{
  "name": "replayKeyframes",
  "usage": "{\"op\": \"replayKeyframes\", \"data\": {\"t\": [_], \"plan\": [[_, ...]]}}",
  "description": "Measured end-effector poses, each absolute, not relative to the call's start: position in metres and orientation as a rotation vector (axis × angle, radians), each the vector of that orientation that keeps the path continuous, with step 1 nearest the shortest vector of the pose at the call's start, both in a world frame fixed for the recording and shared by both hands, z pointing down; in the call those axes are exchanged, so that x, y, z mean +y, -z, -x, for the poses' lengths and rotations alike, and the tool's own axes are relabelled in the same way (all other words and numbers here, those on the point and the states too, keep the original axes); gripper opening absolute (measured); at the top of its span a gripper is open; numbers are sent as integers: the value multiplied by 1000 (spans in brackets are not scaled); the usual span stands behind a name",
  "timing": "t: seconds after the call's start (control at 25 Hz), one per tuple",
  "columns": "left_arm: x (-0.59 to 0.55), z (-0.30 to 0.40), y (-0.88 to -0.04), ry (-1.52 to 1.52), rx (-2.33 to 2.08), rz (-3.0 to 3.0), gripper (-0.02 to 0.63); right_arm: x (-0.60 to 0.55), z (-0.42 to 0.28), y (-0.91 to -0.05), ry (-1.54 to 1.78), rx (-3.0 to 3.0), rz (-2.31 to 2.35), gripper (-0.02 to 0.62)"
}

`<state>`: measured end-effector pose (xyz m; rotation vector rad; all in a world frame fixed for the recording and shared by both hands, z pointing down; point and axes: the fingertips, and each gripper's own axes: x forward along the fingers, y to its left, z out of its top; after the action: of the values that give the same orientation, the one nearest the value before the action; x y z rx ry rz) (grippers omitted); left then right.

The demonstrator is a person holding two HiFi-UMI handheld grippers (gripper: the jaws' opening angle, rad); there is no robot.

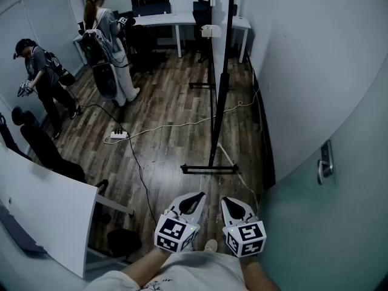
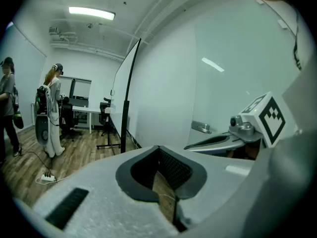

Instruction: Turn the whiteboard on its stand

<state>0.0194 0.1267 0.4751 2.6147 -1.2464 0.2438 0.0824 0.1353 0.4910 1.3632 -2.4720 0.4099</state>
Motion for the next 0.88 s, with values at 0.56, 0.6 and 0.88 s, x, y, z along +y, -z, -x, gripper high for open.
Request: {"op": "replayKeyframes", "data": {"t": [0.56, 0.6, 0.88], "plan": [[129, -11, -474, -237, -1222, -2623, 11, 138, -70, -489, -389, -2468, -1360, 6], [129, -11, -474, -235, -1218, -2623, 11, 138, -69, -488, -387, -2466, -1360, 6], [129, 5, -473, -223, -1191, -2633, 11, 135, -62, -488, -419, -2444, -1458, 6]]}}
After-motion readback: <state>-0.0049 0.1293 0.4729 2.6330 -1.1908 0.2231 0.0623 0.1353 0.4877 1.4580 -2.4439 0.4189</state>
